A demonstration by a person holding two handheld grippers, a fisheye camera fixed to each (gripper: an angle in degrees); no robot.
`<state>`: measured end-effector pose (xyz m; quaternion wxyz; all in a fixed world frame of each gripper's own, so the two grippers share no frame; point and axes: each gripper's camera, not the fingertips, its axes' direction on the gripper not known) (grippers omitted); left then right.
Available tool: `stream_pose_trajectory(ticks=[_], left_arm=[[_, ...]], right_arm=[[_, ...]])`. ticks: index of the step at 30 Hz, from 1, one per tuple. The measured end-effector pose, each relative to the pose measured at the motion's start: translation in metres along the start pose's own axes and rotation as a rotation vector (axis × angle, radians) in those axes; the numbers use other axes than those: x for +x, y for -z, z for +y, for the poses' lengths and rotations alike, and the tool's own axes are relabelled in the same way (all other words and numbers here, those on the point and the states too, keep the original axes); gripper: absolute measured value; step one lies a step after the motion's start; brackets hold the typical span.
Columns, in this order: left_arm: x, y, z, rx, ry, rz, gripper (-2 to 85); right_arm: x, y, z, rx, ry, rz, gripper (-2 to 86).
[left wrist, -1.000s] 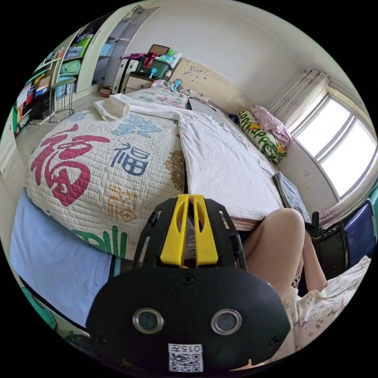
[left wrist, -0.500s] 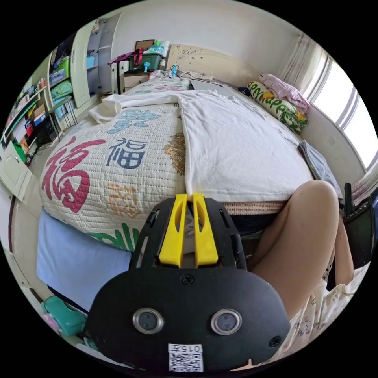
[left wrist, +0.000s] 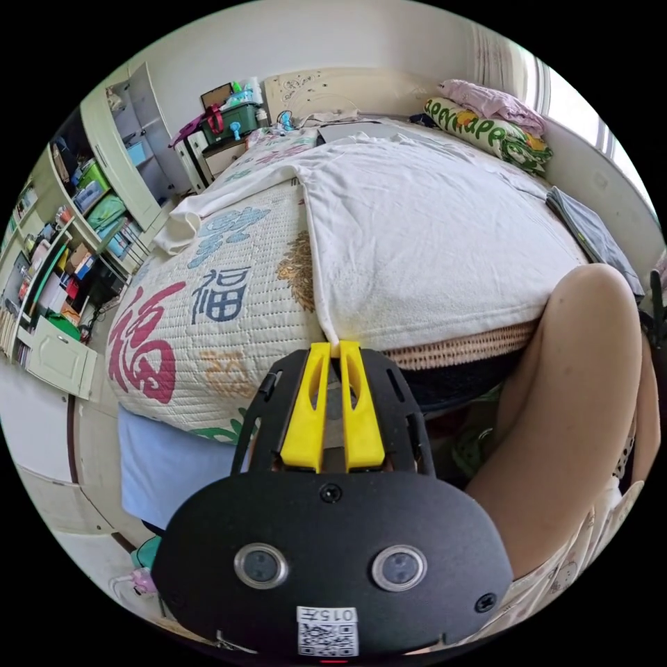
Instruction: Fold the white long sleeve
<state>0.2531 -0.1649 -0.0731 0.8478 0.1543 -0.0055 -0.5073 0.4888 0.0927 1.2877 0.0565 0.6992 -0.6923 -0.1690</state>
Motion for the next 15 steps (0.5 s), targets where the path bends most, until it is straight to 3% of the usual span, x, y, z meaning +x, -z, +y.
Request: stream_pose_trajectory(ticks=[3,6,8,11,15], left_arm=[[-0.003,0.004,-0.008,-0.008,0.009,0.008,0.7],[-0.008,0.006,-0.013,-0.003,0.019,0.020,0.7],[-0.010,0.007,-0.015,-0.001,0.020,0.022,0.7],[-0.014,0.007,-0.018,0.000,0.027,0.023,0.7],[-0.021,0.005,-0.018,0.009,0.058,0.026,0.7]], right_arm=[[0.013,0.100,0.027,0.195,-0.169,-0.112,0.4],[-0.005,0.245,0.052,0.550,-0.238,-0.255,0.0],[-0.060,0.371,0.086,0.918,-0.111,-0.360,-0.3],[-0.138,0.484,0.141,1.310,0.093,-0.368,-0.5],[-0.182,0.538,0.179,1.582,0.178,-0.560,-0.6]])
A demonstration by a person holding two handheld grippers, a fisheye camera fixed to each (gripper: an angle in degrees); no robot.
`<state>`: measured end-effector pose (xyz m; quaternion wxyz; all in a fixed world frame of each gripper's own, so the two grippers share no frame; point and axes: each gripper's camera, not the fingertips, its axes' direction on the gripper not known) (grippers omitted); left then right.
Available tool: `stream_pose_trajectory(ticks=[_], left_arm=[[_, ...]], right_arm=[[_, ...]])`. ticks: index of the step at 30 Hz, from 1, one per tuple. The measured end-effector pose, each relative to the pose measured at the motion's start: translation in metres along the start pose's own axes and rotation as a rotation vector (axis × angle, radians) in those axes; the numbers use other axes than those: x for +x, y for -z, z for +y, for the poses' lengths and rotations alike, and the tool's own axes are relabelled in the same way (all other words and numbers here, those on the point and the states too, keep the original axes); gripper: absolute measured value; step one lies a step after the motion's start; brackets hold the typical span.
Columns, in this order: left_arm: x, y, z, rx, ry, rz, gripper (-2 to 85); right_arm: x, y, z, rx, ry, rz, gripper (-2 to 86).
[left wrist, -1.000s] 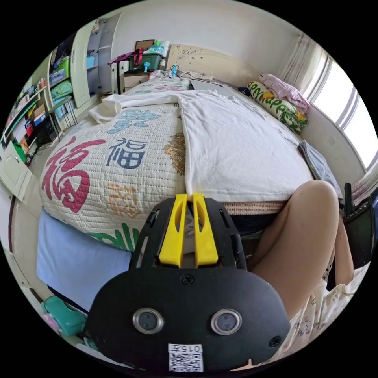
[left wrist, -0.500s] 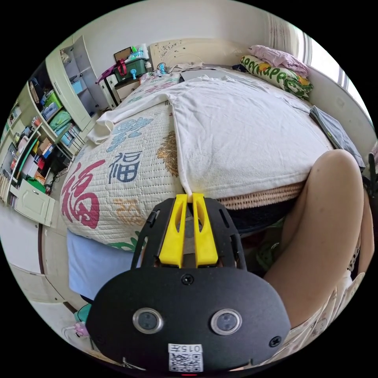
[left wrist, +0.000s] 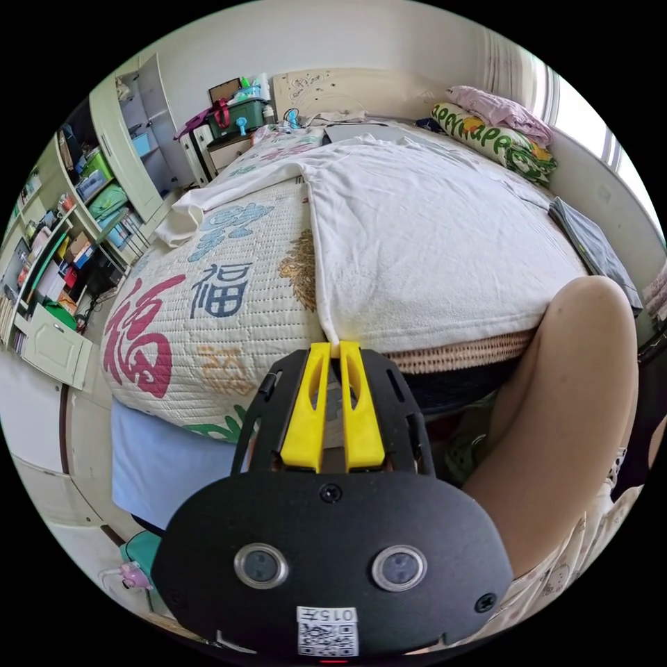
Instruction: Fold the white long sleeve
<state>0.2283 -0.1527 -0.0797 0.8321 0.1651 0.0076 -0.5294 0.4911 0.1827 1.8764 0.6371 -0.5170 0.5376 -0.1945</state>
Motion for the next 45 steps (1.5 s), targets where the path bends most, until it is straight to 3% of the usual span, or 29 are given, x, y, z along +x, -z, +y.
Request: stream_pose_trajectory(ticks=[2,8,15,18,21,23,26,28,31,34,36,40,45], left_arm=[[-0.003,-0.002,0.002,0.010,0.011,0.000,0.7],[-0.012,-0.012,0.011,0.053,0.027,-0.003,0.7],[-0.028,-0.037,0.018,0.071,0.061,0.033,0.8],[-0.029,-0.050,0.017,0.060,0.053,0.032,0.8],[-0.026,-0.062,0.015,0.042,-0.008,0.012,1.0],[-0.023,-0.062,0.015,0.040,-0.098,-0.014,1.2],[-0.031,-0.064,0.012,0.027,-0.193,0.019,1.7],[-0.050,-0.074,0.005,-0.033,-0.169,0.107,1.9],[-0.067,-0.077,0.003,0.001,-0.100,0.155,2.1],[-0.061,-0.083,-0.008,0.109,-0.070,0.221,2.8],[-0.039,-0.102,-0.021,0.092,-0.119,0.247,3.1],[0.009,-0.166,-0.035,0.054,-0.142,0.374,2.9],[0.039,-0.230,-0.027,-0.043,-0.132,0.365,1.6]], right_arm=[[-0.017,-0.004,-0.009,0.083,-0.034,-0.125,-0.6],[-0.032,-0.036,-0.031,0.180,-0.084,-0.250,-0.5],[0.016,-0.127,-0.036,0.015,-0.152,-0.324,0.4],[0.082,-0.182,-0.013,-0.121,-0.180,-0.151,3.0],[0.201,-0.268,0.039,-0.334,-0.218,0.132,8.1],[0.346,-0.340,0.109,-0.574,-0.412,0.331,10.3],[0.515,-0.388,0.228,-0.793,-0.782,0.410,11.4],[0.581,-0.409,0.295,-0.874,-0.884,0.483,11.5],[0.655,-0.460,0.383,-1.020,-0.864,0.644,11.8],[0.719,-0.509,0.459,-1.021,-0.960,0.706,12.1],[0.748,-0.538,0.496,-0.976,-1.001,0.751,12.1],[0.793,-0.609,0.565,-0.985,-0.858,0.939,12.5],[0.832,-0.642,0.621,-0.889,-0.763,1.126,9.3]])
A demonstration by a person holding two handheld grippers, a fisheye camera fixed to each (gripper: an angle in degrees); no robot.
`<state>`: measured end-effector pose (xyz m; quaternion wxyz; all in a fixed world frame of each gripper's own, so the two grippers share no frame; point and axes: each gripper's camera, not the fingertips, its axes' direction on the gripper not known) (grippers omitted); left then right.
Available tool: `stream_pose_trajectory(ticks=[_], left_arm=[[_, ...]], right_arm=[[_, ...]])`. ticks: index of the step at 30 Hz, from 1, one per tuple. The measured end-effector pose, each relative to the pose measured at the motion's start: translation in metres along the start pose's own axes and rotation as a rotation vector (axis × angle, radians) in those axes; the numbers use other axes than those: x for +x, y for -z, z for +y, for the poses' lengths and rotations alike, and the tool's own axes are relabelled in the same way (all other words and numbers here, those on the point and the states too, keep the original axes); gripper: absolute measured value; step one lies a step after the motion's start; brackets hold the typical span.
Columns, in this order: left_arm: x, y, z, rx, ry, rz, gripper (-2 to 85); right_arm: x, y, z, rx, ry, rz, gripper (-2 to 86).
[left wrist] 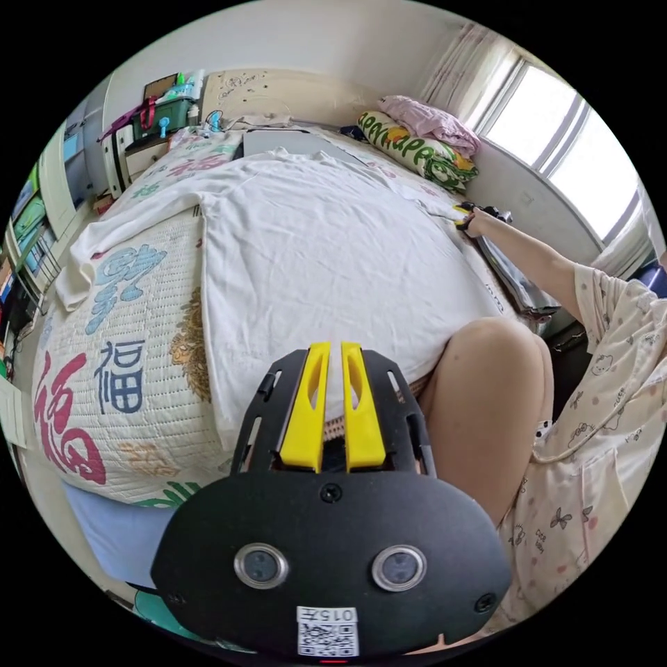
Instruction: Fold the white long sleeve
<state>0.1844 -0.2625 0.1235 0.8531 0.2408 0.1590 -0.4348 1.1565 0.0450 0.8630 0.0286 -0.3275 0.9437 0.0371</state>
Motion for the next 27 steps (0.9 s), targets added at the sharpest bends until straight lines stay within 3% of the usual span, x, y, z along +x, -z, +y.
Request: stream_pose_trajectory(ticks=[4,6,10,11,12,14,16,19,23,27], left_arm=[[0.006,-0.025,0.010,0.001,-0.016,-0.025,1.0],[0.011,-0.042,0.016,-0.003,-0.032,-0.030,0.8],[0.014,-0.065,0.029,0.007,-0.014,-0.006,0.7],[0.015,-0.071,0.033,0.009,0.009,0.010,0.7],[0.018,-0.078,0.038,0.000,0.024,0.030,0.7],[0.028,-0.088,0.044,-0.020,0.011,0.059,0.8],[0.039,-0.094,0.047,-0.025,-0.004,0.060,1.0],[0.066,-0.093,0.033,0.040,-0.036,0.075,2.2],[0.121,-0.102,-0.024,0.118,-0.154,0.065,4.9],[0.227,-0.147,-0.138,0.210,-0.361,0.158,6.5]], right_arm=[[-0.010,-0.044,0.011,0.028,0.015,0.069,2.6],[-0.029,-0.041,0.035,0.101,0.134,0.040,1.5],[-0.132,-0.003,0.156,0.103,0.847,-0.138,0.9],[-0.148,0.013,0.215,0.010,1.092,-0.243,0.9],[-0.151,0.018,0.246,-0.059,1.199,-0.271,0.9],[-0.139,0.013,0.352,-0.377,1.399,-0.212,1.5],[-0.110,0.004,0.402,-0.500,1.459,-0.125,2.1],[-0.070,0.015,0.420,-0.514,1.393,-0.013,2.1],[-0.030,0.067,0.376,-0.575,1.156,-0.207,3.0],[0.021,0.100,0.339,-0.496,0.977,-0.266,2.8]])
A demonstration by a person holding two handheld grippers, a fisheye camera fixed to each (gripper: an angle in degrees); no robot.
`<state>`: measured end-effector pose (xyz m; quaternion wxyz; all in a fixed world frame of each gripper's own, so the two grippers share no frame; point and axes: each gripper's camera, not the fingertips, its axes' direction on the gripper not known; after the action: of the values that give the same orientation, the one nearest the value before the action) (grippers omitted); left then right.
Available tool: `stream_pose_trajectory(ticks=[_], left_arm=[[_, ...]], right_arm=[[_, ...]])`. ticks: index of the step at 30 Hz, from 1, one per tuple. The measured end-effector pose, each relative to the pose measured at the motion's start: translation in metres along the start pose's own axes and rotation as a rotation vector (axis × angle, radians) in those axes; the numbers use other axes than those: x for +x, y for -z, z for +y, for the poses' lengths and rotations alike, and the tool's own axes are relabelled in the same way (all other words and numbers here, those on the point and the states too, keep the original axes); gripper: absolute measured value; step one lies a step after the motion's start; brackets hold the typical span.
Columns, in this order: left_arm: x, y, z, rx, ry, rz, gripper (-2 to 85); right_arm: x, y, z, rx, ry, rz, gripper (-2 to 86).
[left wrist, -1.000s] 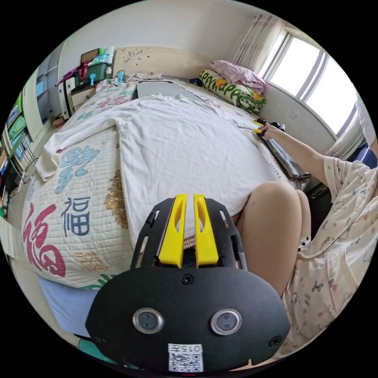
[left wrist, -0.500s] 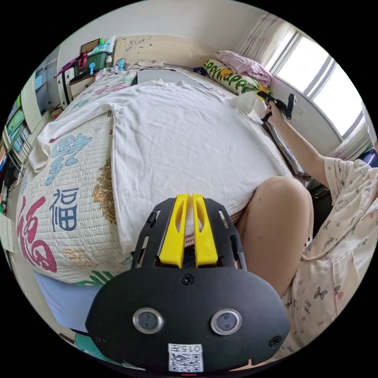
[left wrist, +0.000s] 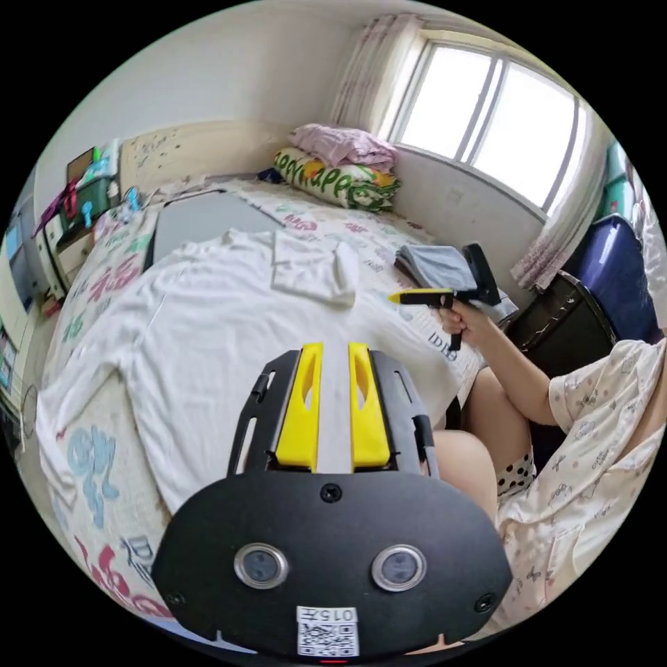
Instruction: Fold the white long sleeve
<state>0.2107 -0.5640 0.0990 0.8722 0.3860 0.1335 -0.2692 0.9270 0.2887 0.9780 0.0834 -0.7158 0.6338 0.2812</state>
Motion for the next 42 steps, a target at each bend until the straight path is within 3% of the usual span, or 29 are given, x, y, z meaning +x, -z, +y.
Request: stream_pose_trajectory(ticks=[2,4,6,8,11,14,19,24,28,31,35,42], left_arm=[[0.026,-0.054,-0.061,0.009,-0.072,0.030,6.9],[0.069,-0.151,-0.140,-0.133,-0.182,0.042,5.9],[0.100,-0.228,-0.185,-0.232,-0.240,0.007,4.8],[0.122,-0.288,-0.219,-0.255,-0.239,-0.010,6.1],[0.148,-0.378,-0.251,-0.340,-0.227,-0.194,10.0],[0.148,-0.453,-0.249,-0.549,-0.229,-0.335,8.5],[0.169,-0.401,-0.228,-0.376,-0.201,-0.145,1.8],[0.222,-0.265,-0.127,-0.126,-0.264,0.017,0.2],[0.256,-0.221,-0.028,-0.063,-0.356,-0.075,0.1],[0.251,-0.214,0.005,-0.076,-0.310,-0.034,0.1],[0.238,-0.201,0.036,-0.113,-0.264,-0.072,0.2],[0.220,-0.186,0.071,-0.133,-0.238,-0.057,0.7]], right_arm=[[0.034,0.015,0.013,0.031,-0.118,-0.014,2.2],[0.050,0.032,0.008,0.047,-0.167,-0.085,1.9],[0.051,0.060,0.000,0.135,-0.130,-0.169,1.5],[0.042,0.086,-0.004,0.154,0.007,-0.124,1.3],[0.061,0.106,-0.001,0.156,-0.079,-0.049,1.7],[0.085,0.134,0.002,0.215,-0.120,-0.190,2.4],[0.102,0.161,-0.006,0.229,-0.147,-0.125,5.7],[0.125,0.181,-0.006,0.272,-0.202,-0.194,10.3],[0.130,0.193,0.007,0.274,-0.182,-0.402,12.1],[0.130,0.185,0.021,0.186,-0.198,-0.381,6.6],[0.133,0.196,0.051,0.207,-0.215,-0.440,2.0],[0.161,0.199,0.082,0.139,-0.303,-0.380,11.0]])
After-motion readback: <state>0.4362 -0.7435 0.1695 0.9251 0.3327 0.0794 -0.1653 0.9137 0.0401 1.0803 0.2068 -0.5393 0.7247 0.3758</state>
